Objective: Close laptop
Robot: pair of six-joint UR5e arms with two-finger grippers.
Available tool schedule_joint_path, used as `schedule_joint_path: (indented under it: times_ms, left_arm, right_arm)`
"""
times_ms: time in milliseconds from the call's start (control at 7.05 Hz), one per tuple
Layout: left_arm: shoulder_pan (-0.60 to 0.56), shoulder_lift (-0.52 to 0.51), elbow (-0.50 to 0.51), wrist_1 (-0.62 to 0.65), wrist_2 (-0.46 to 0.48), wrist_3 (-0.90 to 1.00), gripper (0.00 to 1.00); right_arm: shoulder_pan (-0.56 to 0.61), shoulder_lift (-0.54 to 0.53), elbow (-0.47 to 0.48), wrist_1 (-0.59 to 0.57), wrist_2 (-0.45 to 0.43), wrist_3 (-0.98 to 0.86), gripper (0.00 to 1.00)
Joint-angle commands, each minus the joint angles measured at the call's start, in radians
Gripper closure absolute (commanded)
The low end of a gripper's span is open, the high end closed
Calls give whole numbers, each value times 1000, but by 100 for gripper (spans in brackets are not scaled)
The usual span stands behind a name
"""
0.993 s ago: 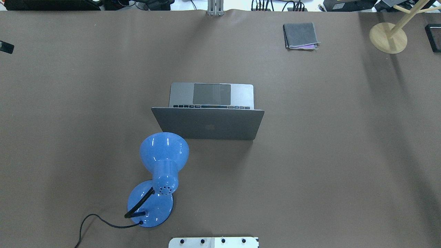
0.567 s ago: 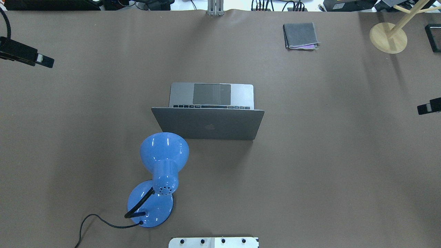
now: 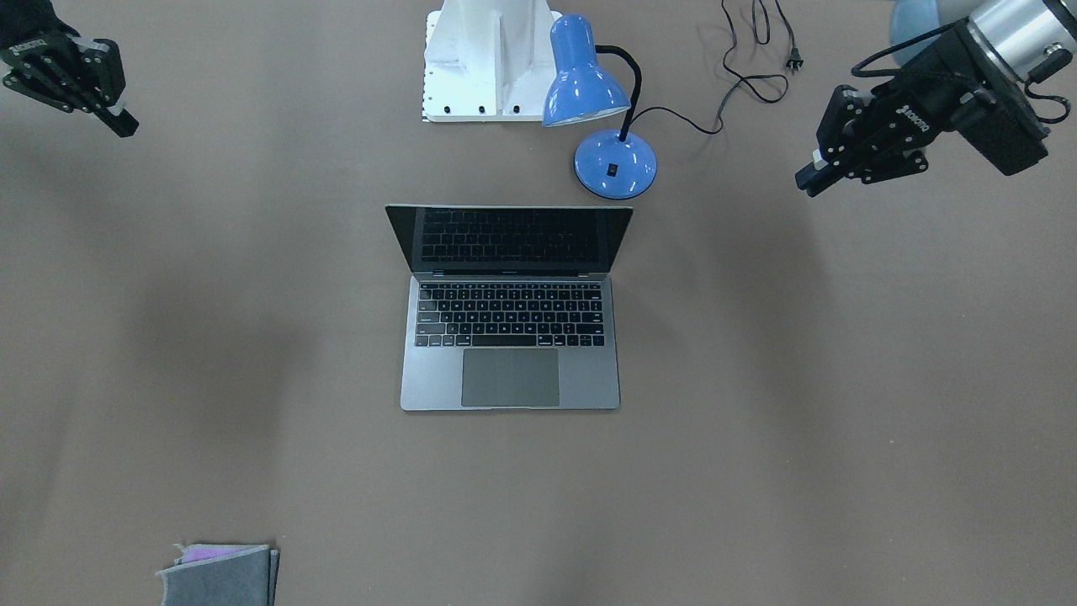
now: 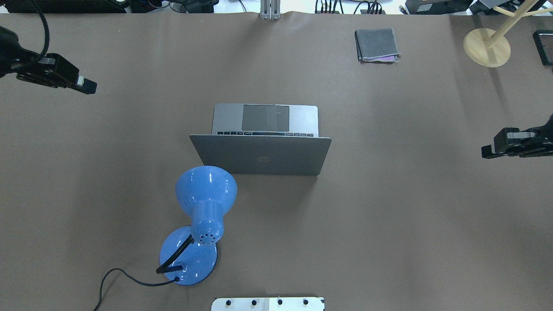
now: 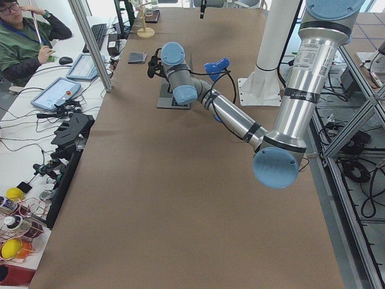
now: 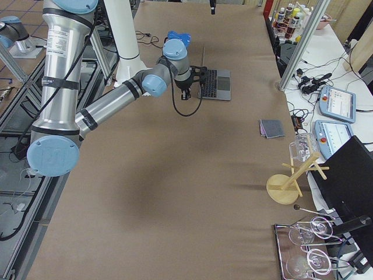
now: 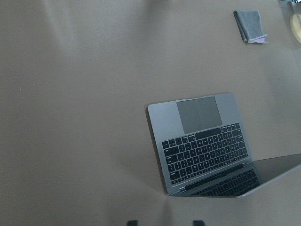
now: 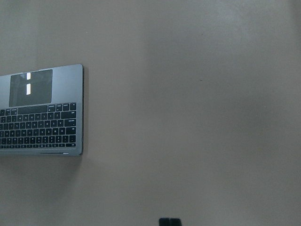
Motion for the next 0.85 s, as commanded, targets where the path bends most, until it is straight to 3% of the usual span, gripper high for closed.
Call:
schedule_joint_path:
  times_ms: [0, 284, 425, 709]
  left_arm:
    - [67, -38, 0, 7, 23, -142, 100]
    - [133, -55, -1, 51, 72, -213, 100]
    - [159, -88, 0, 100, 73, -247, 100]
    - [196, -140, 0, 176, 93, -273, 100]
  right_arm:
    - [-145, 73, 63, -168, -142, 168, 100]
    - [-284, 468, 83, -670, -281, 275, 100]
    - [-349, 561, 83, -765, -325, 318, 100]
    - [-418, 583, 77, -765, -366, 357, 100]
